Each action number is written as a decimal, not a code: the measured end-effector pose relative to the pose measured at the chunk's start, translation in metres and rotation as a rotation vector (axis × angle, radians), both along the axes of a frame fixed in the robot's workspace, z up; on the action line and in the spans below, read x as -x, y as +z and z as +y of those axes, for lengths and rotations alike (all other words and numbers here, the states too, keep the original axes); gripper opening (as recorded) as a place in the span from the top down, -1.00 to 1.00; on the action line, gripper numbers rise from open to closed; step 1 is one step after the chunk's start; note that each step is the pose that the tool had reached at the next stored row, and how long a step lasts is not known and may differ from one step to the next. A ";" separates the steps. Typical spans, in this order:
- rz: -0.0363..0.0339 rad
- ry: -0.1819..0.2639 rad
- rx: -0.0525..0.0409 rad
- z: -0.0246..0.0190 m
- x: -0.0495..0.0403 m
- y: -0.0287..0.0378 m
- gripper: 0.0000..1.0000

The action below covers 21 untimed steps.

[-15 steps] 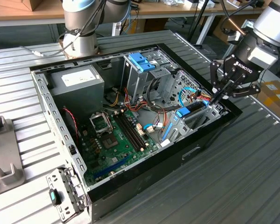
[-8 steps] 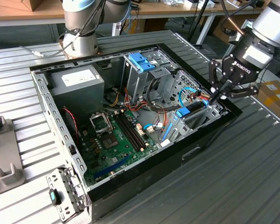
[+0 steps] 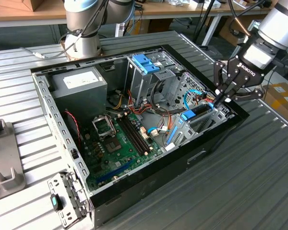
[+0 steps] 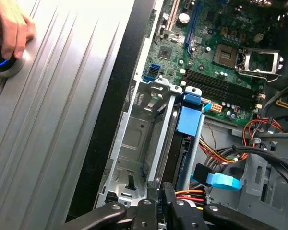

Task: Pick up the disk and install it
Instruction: 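Insert the first disk wire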

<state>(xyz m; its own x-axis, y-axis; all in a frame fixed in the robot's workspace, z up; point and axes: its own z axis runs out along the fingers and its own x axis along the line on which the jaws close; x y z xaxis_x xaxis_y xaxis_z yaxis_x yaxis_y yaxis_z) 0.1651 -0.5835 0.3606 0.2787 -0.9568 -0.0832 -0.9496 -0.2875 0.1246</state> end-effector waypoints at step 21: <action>0.0000 -0.181 -0.0001 0.0010 0.0136 -0.0040 0.66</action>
